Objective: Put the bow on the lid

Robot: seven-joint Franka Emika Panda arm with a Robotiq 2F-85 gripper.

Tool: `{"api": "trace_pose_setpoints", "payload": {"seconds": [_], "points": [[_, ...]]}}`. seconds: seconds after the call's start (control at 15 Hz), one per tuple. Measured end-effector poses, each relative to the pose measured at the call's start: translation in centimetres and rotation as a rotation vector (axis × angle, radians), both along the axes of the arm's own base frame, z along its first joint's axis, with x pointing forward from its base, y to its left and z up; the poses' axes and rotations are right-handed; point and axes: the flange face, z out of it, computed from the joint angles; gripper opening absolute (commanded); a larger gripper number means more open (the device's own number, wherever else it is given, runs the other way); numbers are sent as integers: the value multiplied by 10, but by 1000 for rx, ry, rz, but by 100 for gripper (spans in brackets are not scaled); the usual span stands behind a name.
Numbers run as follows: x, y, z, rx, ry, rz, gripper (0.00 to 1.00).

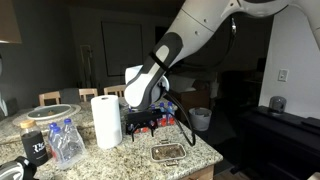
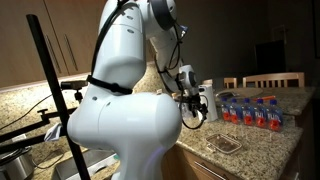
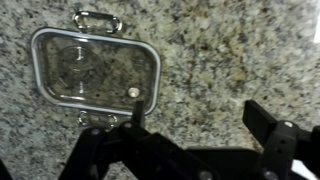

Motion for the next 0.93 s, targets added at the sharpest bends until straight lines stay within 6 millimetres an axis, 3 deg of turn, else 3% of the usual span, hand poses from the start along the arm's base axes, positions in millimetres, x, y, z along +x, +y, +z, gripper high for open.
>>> {"api": "trace_pose_setpoints", "payload": {"seconds": [0.33,0.53,0.73,0.93], "points": [[14,-110,-31,-53,48,-156,100],[16,-165,-47,-79,62,-232,100],[12,-199,-71,-120,59,-253,100],[0,-211,-105,-151,99,-269,100]]}}
